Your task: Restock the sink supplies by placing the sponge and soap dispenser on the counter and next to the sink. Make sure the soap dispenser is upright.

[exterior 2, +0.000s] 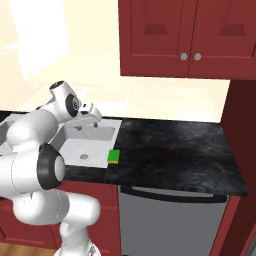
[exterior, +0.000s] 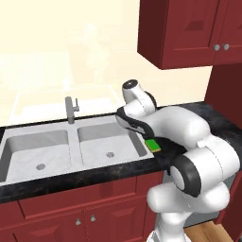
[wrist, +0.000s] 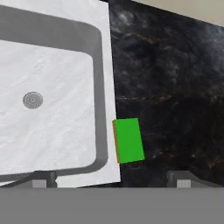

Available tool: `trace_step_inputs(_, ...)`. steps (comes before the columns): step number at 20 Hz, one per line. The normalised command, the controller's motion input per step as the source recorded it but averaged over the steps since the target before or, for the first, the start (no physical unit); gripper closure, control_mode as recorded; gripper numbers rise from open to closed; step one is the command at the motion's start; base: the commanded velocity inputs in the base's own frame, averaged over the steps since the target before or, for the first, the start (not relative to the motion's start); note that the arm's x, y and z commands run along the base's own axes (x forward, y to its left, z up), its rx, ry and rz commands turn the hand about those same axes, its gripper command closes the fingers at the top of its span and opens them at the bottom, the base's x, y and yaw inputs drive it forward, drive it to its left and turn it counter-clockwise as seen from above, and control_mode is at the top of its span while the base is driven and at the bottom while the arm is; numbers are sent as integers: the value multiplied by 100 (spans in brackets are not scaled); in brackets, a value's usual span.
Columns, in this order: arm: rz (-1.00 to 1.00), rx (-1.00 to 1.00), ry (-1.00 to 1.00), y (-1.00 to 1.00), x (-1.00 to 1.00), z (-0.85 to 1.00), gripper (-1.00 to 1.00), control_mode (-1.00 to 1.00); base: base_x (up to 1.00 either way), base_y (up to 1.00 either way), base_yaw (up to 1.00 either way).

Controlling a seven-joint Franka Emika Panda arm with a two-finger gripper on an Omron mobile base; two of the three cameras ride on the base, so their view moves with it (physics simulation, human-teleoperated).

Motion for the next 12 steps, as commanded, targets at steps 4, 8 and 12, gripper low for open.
trace_step_inputs(4,0,1,-3,-9,-61,26,-100,-100,0,0,0)
trace_step_inputs(8,0,4,-15,-16,-80,0,-100,-100,0,0,0)
trace_step_inputs(12,0,4,-16,-11,-82,0,-100,-100,0,0,0)
